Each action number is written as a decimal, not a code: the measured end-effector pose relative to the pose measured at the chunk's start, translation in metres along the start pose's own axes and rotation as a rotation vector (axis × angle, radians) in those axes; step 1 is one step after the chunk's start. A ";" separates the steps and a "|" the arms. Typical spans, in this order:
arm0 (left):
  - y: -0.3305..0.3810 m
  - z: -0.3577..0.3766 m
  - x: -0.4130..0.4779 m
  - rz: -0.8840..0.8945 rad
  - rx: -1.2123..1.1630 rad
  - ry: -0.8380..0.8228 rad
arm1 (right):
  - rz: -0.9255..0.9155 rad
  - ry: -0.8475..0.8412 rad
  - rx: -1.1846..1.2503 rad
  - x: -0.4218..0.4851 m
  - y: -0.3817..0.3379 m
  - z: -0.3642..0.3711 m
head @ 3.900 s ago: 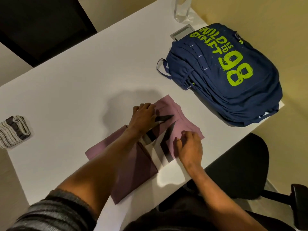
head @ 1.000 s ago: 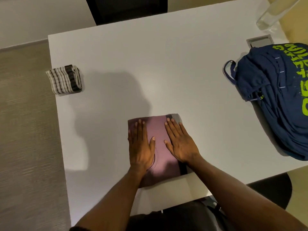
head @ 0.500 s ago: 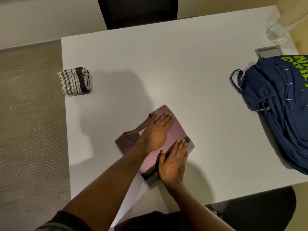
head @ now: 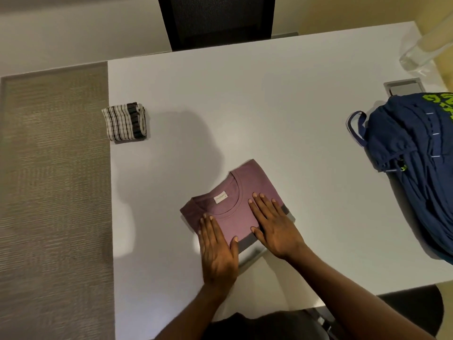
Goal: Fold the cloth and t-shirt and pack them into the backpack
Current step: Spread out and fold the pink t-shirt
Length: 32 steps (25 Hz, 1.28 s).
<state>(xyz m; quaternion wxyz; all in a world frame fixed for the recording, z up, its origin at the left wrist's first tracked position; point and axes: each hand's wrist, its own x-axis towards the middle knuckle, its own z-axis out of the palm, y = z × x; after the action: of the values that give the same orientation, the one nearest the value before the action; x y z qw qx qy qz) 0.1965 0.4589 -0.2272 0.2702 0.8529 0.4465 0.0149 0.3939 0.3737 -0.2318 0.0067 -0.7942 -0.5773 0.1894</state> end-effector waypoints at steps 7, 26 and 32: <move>-0.037 -0.022 0.090 0.166 0.115 -0.114 | 0.341 0.027 0.048 0.025 -0.040 0.004; -0.151 -0.147 0.284 0.021 0.279 0.199 | 0.363 0.088 -0.013 0.053 -0.036 0.010; -0.184 -0.166 0.345 0.000 0.297 0.161 | 0.375 0.075 -0.047 0.054 -0.037 0.009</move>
<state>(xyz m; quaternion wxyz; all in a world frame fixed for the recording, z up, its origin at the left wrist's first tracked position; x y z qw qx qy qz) 0.2212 0.8826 -0.2467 0.1046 0.8794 0.4641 0.0168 0.3711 0.4336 -0.2476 -0.0257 -0.8944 -0.4227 0.1439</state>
